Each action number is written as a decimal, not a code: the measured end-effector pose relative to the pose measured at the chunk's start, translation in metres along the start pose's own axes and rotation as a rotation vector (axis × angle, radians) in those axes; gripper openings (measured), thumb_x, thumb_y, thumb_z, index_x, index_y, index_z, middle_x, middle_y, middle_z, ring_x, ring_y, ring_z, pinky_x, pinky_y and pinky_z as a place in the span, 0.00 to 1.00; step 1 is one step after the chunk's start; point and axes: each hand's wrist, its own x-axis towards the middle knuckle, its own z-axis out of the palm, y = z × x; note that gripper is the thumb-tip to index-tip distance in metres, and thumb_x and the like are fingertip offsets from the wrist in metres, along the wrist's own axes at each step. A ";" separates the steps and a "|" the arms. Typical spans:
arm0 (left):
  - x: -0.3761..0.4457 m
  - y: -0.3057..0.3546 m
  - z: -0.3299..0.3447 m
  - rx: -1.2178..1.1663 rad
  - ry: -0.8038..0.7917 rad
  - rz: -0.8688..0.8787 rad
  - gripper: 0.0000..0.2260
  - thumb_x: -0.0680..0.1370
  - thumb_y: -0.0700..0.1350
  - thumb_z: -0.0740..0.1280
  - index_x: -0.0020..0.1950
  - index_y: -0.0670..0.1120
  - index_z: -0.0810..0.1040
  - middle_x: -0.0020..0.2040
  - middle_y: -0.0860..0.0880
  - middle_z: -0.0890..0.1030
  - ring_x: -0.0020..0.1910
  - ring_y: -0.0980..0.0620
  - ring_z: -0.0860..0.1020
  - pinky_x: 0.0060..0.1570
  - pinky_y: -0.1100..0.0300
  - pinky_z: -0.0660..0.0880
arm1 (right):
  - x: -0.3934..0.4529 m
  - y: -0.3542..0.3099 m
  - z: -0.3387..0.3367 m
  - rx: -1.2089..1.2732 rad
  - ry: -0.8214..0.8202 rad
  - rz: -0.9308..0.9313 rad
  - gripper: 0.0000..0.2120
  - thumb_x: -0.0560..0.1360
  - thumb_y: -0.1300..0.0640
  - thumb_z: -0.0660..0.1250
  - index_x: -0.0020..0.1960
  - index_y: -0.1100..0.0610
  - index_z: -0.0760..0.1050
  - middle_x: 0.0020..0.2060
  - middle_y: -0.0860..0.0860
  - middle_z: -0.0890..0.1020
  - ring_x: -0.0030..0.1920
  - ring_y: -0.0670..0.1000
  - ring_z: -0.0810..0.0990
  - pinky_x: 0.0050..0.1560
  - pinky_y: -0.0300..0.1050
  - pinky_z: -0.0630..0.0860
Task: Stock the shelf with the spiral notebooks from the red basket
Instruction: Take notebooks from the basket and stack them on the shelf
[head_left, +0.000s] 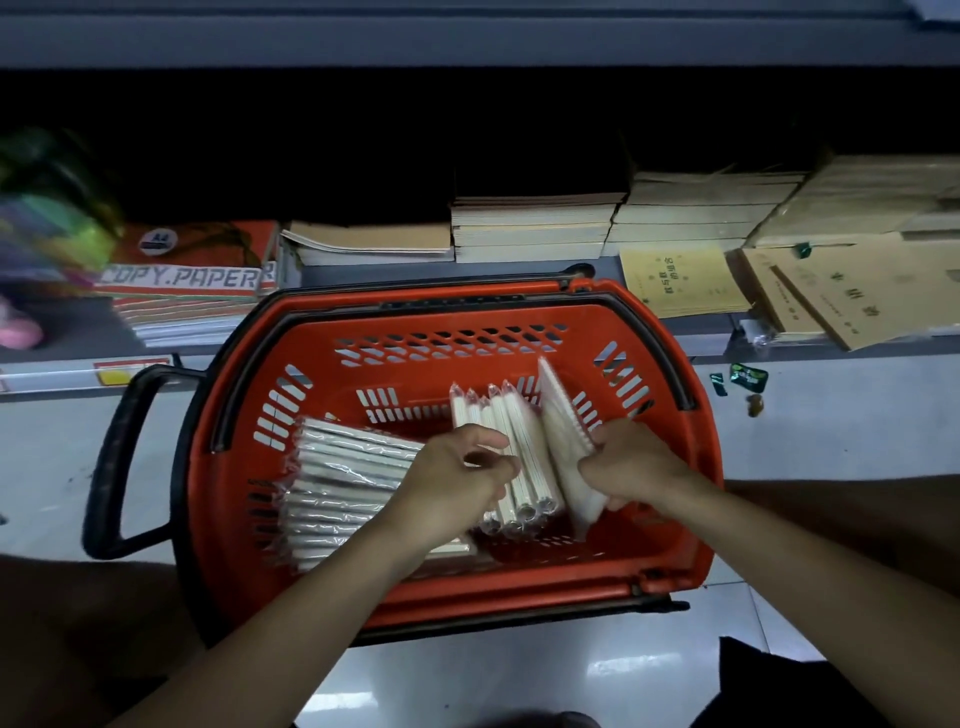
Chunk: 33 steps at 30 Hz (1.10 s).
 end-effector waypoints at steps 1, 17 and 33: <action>-0.002 0.001 0.000 -0.016 -0.006 -0.004 0.08 0.79 0.43 0.70 0.58 0.48 0.80 0.49 0.44 0.85 0.40 0.50 0.82 0.45 0.57 0.79 | -0.007 -0.002 -0.007 -0.020 0.036 -0.043 0.08 0.71 0.64 0.62 0.42 0.60 0.80 0.36 0.57 0.85 0.36 0.56 0.86 0.37 0.46 0.84; -0.065 0.046 -0.008 -0.599 -0.256 0.210 0.17 0.73 0.54 0.73 0.61 0.50 0.84 0.60 0.44 0.84 0.60 0.41 0.83 0.63 0.42 0.77 | -0.187 -0.044 -0.085 0.640 0.355 -0.647 0.17 0.79 0.66 0.62 0.50 0.48 0.84 0.34 0.53 0.83 0.33 0.49 0.80 0.32 0.38 0.76; -0.107 0.079 -0.076 -0.616 -0.209 0.369 0.15 0.75 0.42 0.72 0.59 0.37 0.78 0.44 0.39 0.85 0.32 0.41 0.83 0.18 0.56 0.76 | -0.183 -0.068 -0.075 0.771 0.039 -0.490 0.19 0.77 0.50 0.69 0.67 0.50 0.76 0.57 0.47 0.84 0.52 0.51 0.85 0.43 0.43 0.82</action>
